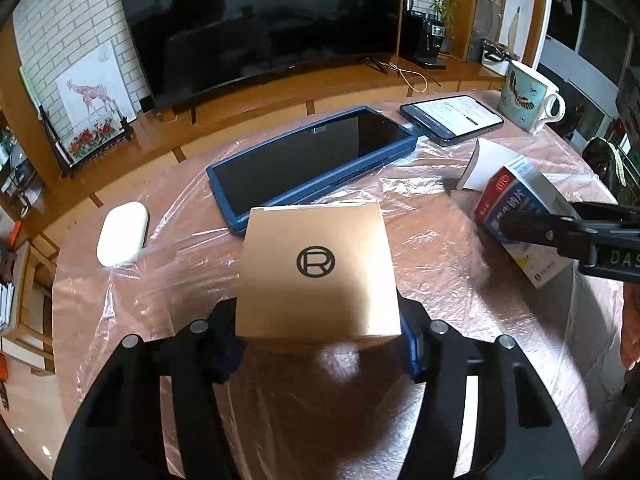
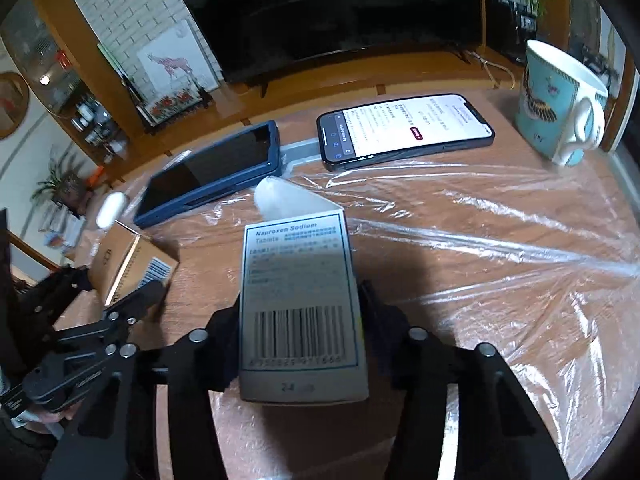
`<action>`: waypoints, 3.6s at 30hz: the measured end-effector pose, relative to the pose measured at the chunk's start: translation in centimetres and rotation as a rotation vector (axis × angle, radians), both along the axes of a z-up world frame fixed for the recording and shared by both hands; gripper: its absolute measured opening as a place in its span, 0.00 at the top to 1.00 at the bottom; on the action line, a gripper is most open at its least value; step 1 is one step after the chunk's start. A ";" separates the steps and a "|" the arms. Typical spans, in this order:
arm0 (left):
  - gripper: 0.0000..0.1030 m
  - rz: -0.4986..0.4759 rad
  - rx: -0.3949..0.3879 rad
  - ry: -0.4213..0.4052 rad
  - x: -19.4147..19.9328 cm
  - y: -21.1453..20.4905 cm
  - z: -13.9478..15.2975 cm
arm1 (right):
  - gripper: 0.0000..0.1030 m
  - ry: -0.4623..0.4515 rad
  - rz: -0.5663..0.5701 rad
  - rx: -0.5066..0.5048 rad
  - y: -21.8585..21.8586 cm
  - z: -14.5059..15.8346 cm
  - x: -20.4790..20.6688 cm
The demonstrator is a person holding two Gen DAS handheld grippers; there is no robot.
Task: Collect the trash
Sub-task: 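Grasp the brown cardboard box with the left tool while the right tool grasps the white barcode box, then carry the brown box in the left tool while the right tool carries the white box to the bin, then open the left tool over the bin while the right tool drops the white box in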
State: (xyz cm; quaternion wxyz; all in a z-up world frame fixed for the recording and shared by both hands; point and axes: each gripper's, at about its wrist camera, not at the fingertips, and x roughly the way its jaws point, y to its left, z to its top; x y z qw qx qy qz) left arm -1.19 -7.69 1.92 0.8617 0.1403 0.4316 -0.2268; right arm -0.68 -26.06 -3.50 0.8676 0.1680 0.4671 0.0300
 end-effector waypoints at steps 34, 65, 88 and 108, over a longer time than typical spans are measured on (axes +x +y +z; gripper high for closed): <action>0.43 0.116 -0.110 -0.038 -15.0 -1.3 4.7 | 0.55 -0.052 0.194 0.149 -3.5 3.6 -15.2; 0.42 -0.010 -0.098 0.005 -32.3 -1.5 4.2 | 0.55 -0.027 0.375 0.125 -1.4 4.4 -31.0; 0.42 -0.128 0.072 0.177 -34.8 -4.0 -5.6 | 0.55 0.167 0.422 0.022 1.9 -4.9 -32.6; 0.24 -0.084 0.017 0.131 -33.4 -2.1 -3.2 | 0.20 0.121 0.350 0.037 -0.4 -1.8 -32.5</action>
